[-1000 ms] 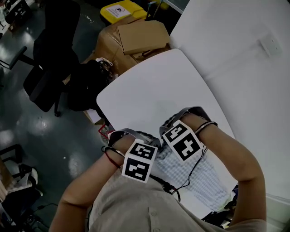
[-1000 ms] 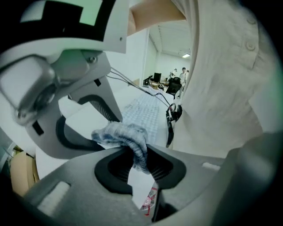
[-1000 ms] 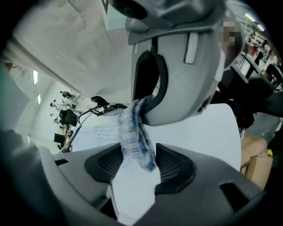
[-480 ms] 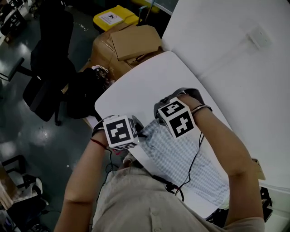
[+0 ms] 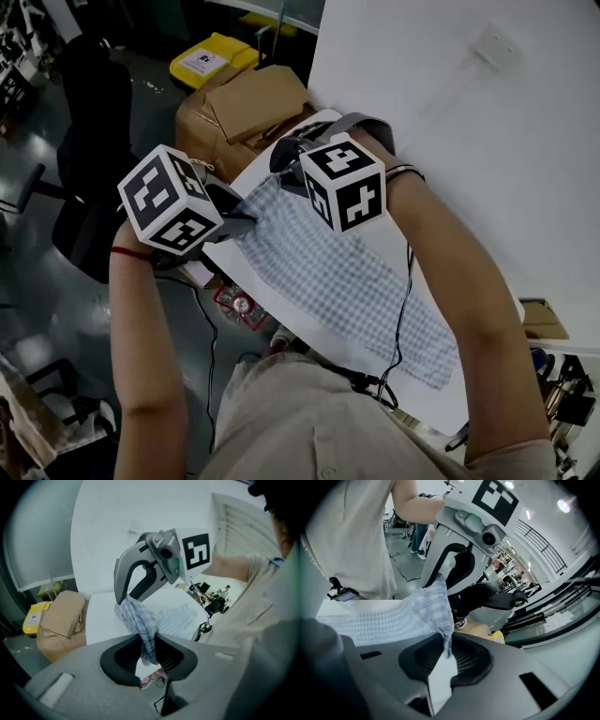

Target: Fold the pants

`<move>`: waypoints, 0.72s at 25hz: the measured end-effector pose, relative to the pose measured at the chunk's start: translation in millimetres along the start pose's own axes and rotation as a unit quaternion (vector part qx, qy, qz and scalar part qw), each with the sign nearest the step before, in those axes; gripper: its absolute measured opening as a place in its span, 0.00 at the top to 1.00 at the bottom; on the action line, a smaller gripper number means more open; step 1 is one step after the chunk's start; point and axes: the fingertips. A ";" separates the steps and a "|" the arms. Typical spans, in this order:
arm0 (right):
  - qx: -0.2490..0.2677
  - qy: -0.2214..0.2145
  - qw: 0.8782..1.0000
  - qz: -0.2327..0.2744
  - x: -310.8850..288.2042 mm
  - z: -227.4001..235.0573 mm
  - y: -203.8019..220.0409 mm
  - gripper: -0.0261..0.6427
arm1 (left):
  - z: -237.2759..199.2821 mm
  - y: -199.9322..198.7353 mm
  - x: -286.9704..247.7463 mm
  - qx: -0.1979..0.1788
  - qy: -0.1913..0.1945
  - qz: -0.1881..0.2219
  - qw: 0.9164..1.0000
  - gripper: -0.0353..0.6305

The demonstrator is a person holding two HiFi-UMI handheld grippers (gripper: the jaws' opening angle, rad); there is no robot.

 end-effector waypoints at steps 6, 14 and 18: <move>-0.043 -0.039 0.998 0.017 33.2 -52.0 15.0 0.86 | 49.0 -23.6 -29.9 0.027 0.086 0.040 0.995 0.82; -0.048 -0.018 0.999 0.002 98.3 -140.6 49.5 0.86 | 133.5 -77.0 -78.8 0.043 0.154 0.042 0.986 0.82; -0.071 -0.001 0.997 -0.017 130.4 -193.8 69.9 0.86 | 180.5 -103.3 -113.3 0.044 0.160 0.040 0.985 0.82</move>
Point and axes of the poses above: the fingertips, and each gripper's own axes: x backward along the fingers, z to its right, y out of its underside
